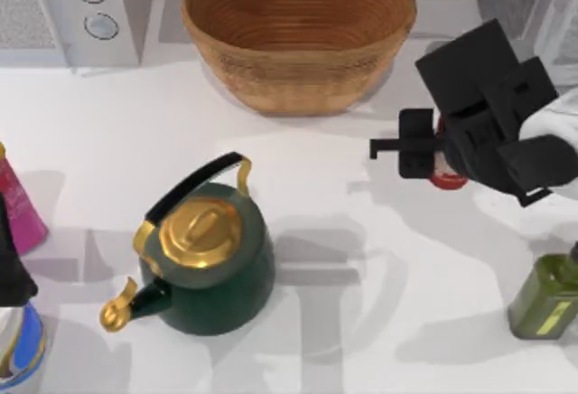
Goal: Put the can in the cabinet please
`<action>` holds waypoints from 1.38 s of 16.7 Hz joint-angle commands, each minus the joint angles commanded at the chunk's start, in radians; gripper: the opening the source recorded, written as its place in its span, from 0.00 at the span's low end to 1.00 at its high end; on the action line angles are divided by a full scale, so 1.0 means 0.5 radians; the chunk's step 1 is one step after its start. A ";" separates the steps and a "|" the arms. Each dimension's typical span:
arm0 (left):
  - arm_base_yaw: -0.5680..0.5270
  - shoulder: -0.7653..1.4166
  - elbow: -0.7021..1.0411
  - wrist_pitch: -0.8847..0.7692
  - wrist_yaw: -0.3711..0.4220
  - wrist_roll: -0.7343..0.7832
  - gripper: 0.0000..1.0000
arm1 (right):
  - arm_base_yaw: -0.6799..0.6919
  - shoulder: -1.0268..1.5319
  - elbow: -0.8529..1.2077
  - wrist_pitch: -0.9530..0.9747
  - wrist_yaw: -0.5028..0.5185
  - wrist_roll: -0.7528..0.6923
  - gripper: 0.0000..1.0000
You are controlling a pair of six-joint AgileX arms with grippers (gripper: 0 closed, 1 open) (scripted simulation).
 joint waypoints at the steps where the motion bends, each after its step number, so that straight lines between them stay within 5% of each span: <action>1: 0.000 0.000 0.000 0.000 0.000 0.000 1.00 | -0.002 -0.051 0.058 -0.104 -0.002 -0.002 0.00; 14: 0.000 0.000 0.000 0.000 0.000 0.000 1.00 | -0.030 -0.390 0.042 -0.149 -0.080 -0.101 0.00; 23: 0.000 0.000 0.000 0.000 0.000 0.000 1.00 | -0.487 -1.964 -0.982 0.471 -0.486 -0.595 0.00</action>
